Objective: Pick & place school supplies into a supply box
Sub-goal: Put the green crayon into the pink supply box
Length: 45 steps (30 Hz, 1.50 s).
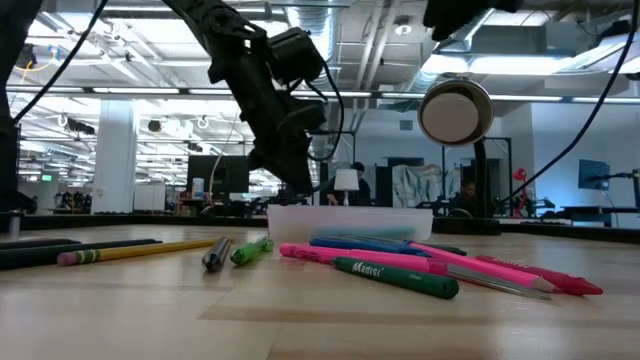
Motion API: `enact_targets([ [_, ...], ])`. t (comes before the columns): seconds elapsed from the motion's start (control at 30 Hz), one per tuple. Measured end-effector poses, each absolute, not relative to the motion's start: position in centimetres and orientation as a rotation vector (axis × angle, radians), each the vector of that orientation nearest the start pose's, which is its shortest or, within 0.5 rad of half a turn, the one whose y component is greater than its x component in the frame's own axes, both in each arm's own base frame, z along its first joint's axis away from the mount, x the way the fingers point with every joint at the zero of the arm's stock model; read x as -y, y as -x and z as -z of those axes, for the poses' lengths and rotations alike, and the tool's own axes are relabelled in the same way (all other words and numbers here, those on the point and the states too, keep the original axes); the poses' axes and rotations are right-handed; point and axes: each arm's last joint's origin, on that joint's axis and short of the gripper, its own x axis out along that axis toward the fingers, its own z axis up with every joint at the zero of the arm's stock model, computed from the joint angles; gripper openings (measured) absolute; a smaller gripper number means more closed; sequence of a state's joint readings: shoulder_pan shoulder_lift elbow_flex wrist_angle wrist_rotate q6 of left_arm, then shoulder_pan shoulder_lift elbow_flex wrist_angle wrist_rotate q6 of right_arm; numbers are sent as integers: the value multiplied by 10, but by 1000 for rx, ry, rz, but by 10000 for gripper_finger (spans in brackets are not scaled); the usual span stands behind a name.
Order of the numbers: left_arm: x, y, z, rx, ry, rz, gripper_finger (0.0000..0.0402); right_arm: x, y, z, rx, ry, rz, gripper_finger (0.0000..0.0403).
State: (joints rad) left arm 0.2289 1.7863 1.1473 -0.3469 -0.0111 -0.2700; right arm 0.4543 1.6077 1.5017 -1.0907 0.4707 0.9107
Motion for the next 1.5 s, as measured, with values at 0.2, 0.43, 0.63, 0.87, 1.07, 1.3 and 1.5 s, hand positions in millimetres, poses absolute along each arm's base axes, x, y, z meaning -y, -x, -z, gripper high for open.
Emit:
enact_targets([
  [0.2,-84,-353,-184,-946,308,-384,91,-129,-283,-313,-964,-307,513,118],
  [0.43,-79,-351,-193,-924,352,-287,130,-128,-282,-305,-953,-391,571,118],
  [0.63,-61,-340,-231,-842,321,-196,134,-122,-282,-269,-1075,-559,583,118],
  [0.87,-38,-311,-277,-777,239,-223,131,-112,-296,-243,-1010,-663,529,118],
  [1.07,-19,-287,-302,-737,203,-256,130,-96,-295,-219,-1030,-699,558,118],
  [1.3,-2,-268,-317,-711,189,-322,130,-92,-294,-201,-1051,-767,523,118],
  [1.5,6,-265,-316,-720,183,-343,130,-92,-300,-187,-1073,-741,528,118],
])
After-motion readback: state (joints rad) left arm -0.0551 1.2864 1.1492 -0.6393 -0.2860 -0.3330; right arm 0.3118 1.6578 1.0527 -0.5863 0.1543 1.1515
